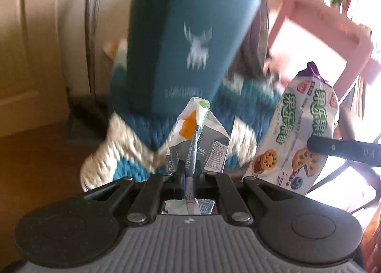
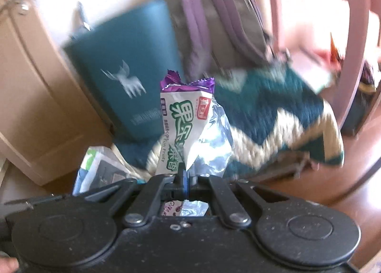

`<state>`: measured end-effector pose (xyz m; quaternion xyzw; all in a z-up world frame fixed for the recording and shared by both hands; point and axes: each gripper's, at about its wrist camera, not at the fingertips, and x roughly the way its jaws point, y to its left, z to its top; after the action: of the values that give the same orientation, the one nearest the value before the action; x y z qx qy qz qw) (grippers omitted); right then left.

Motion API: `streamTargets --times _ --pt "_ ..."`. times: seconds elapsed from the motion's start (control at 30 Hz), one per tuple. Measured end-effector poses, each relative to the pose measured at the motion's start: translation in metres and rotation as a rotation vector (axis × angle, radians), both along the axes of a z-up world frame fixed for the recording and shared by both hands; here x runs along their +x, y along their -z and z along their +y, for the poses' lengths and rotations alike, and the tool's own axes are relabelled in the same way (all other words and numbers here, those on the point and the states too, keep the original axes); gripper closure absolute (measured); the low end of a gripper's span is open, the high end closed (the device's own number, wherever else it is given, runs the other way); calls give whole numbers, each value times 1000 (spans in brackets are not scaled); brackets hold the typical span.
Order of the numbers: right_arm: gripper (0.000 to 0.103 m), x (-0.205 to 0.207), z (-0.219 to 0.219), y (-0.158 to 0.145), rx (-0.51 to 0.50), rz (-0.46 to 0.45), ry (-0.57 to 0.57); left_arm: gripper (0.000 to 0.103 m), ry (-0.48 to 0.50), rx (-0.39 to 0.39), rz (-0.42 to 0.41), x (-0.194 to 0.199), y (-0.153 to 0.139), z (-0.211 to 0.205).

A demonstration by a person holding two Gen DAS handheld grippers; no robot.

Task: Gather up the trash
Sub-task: 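Carry the juice carton and cookie bag up to the teal bin with both tools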

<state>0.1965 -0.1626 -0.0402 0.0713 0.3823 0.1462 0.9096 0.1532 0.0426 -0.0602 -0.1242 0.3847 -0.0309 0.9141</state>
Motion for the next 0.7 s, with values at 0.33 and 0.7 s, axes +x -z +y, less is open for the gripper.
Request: streamTargets --times 0.33,0.7 --pt "103 18 18 -107 -7 -262 -66 97 -48 28 -207 15 -111 22" --pt "103 80 44 -181 -49 -445 -80 97 -62 98 -379 74 -205 33"
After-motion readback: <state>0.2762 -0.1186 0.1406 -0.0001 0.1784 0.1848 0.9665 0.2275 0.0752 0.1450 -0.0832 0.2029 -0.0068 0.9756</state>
